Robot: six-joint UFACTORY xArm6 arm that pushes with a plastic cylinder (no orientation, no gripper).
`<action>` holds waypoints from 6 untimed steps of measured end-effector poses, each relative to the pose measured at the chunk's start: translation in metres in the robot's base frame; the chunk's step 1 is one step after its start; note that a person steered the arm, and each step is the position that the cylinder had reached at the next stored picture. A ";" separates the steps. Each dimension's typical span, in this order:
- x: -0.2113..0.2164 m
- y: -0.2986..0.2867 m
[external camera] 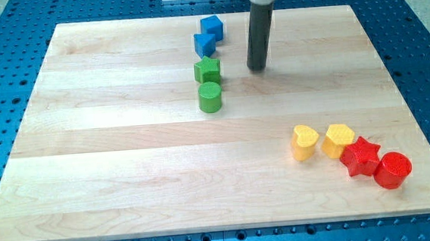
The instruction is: Slightly move the blue blocks to the left
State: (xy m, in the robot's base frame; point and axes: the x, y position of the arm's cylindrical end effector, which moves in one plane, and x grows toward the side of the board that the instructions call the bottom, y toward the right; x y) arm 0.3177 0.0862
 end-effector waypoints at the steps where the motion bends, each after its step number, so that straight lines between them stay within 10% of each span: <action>1: -0.058 -0.002; 6: -0.051 -0.069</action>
